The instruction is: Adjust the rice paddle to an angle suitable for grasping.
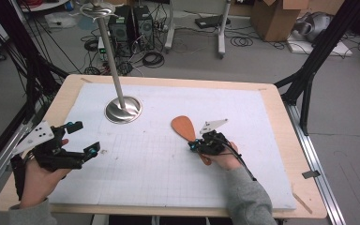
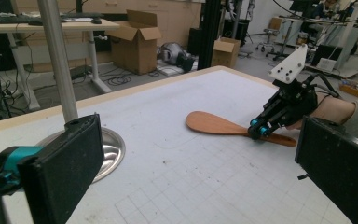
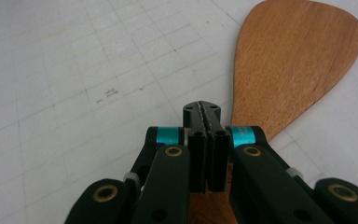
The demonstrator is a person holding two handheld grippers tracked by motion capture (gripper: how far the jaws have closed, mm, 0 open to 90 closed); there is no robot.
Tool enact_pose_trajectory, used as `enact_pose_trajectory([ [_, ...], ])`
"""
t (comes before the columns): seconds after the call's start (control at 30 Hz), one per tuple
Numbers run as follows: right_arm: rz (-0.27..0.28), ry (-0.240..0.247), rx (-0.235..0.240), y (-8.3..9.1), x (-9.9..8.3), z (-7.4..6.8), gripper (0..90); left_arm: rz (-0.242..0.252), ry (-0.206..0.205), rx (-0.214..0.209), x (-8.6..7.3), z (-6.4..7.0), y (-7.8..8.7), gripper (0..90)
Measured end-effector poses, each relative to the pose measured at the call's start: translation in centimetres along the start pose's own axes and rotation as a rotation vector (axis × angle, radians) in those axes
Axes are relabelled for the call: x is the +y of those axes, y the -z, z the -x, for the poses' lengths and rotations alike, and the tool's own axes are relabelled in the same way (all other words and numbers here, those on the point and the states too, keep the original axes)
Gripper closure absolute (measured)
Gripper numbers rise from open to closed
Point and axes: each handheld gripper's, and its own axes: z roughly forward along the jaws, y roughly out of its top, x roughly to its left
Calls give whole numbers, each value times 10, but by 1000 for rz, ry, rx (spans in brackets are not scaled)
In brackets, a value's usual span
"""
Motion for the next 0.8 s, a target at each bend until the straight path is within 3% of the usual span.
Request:
enact_pose_trajectory([
  [0.1, -41, -15, -17, 2, -2, 1, 894, -4, 3, -2, -1, 0, -2, 18],
  [0.23, -45, -42, -22, 5, -4, 5, 894, -8, 5, -3, -2, -1, -5, 18],
  [0.43, -34, -81, -53, 14, -11, 16, 894, -9, 6, -1, -2, -1, -4, 17],
  [0.7, -8, -180, -120, 32, -26, 38, 894, -16, 7, -6, -3, -1, -6, 17],
  [0.8, -6, -182, -129, 34, -26, 39, 895, -17, 9, -8, -4, -1, -7, 17],
])
